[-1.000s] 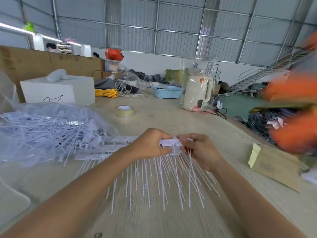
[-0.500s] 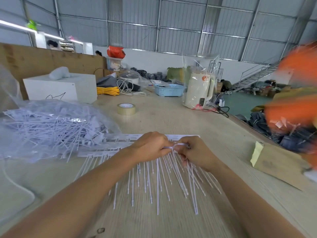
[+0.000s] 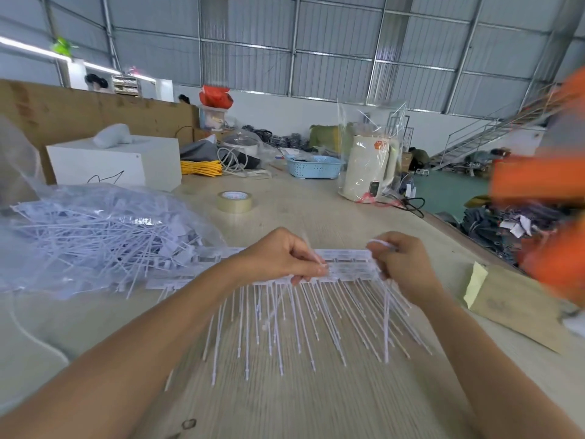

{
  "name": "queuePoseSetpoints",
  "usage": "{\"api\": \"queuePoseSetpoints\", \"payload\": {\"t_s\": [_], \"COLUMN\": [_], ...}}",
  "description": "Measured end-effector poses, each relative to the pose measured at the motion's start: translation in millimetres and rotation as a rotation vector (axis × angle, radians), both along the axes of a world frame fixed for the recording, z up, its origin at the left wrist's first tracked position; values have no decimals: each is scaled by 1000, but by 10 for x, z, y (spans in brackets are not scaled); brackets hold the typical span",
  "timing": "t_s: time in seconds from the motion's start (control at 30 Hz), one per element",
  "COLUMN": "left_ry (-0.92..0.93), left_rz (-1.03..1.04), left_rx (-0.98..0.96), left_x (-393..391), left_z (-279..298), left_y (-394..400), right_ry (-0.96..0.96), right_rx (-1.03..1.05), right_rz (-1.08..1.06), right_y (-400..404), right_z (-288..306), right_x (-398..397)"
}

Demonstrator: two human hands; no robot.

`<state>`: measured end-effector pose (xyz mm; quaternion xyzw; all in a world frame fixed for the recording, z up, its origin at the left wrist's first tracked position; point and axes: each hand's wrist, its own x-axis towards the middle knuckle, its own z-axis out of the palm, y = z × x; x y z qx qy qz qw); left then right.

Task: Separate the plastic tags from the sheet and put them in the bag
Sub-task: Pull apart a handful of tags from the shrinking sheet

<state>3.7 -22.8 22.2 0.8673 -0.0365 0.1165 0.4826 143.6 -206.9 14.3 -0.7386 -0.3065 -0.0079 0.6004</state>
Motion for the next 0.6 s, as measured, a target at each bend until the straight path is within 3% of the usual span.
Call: {"api": "queuePoseSetpoints", "payload": {"t_s": [0.07,0.17,0.33,0.53,0.6], "left_ry": [-42,5,74,-39,-60], "left_rz": [109,147,133,139,99], "left_rx": [15,192,430,480,367], "left_x": [37,79,82,117,96], "left_z": [-21,-90,-127,-126,-99], "left_y": [3,29,25,-62,-56], "right_ry": [425,658,493,400,349], "right_rx": [246,283,-72,-44,1], "right_rz": [46,198,373,437,392], "right_y": [-53,44,279,324,315], "right_z": [46,47,-29,-97,-82], "right_x": [53,-37,-377,-504,-491]}}
